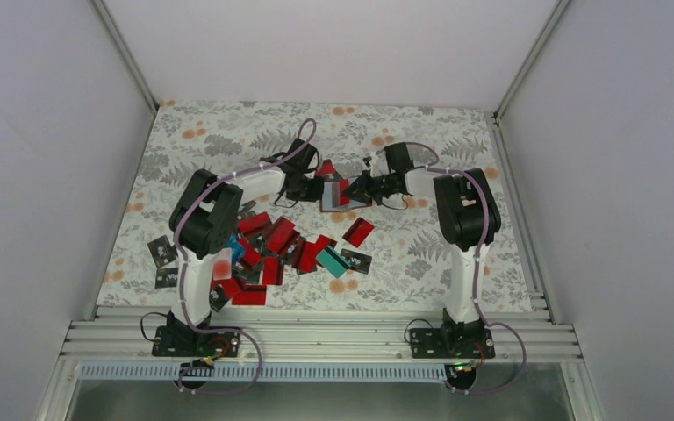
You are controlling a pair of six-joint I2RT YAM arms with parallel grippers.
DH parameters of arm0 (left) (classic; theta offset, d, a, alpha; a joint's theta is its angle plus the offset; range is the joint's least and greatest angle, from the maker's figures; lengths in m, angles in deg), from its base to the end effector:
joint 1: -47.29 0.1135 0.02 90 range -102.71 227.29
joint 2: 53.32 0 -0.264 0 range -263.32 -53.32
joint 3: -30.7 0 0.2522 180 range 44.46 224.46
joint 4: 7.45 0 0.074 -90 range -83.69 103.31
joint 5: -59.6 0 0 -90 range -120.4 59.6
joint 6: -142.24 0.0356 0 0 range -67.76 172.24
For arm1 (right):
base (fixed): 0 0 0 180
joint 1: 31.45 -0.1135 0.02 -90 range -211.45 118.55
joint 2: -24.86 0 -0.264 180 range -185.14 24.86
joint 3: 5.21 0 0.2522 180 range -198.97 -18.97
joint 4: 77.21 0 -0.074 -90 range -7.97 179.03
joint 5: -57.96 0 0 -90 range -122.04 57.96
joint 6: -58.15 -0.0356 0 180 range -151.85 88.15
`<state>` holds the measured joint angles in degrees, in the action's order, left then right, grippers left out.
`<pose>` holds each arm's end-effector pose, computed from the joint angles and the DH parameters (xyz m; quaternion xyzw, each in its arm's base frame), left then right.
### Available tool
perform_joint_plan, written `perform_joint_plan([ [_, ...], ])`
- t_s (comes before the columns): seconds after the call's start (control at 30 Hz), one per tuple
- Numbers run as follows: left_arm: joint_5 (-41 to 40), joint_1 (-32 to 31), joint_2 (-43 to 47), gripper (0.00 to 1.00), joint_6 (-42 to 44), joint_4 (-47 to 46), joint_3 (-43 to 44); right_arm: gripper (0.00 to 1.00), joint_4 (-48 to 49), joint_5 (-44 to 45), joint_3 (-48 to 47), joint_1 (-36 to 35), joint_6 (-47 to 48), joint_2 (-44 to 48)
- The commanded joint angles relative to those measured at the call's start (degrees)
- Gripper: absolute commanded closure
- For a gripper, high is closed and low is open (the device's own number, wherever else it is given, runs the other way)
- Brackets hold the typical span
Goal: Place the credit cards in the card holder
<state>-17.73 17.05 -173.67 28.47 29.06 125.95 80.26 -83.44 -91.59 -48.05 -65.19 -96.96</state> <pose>0.3706 -0.2251 0.1387 0.0814 0.9605 -0.2060 0.1686 0.3904 0.1454 0.1100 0.0077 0.8743 0.4828 0.0494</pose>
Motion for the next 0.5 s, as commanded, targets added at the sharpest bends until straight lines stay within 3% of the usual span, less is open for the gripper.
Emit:
perform_joint_plan([
  [0.0,2.36,-1.09,-1.22,0.98,-0.65,1.03,-1.68,0.96,-1.20,-0.50,-0.94,-3.46,0.99,-2.00],
  [0.47,2.19,-1.09,-1.63,0.98,-0.62,1.20,-1.28,0.96,-4.45,0.83,-0.04,-3.19,3.10,0.60],
])
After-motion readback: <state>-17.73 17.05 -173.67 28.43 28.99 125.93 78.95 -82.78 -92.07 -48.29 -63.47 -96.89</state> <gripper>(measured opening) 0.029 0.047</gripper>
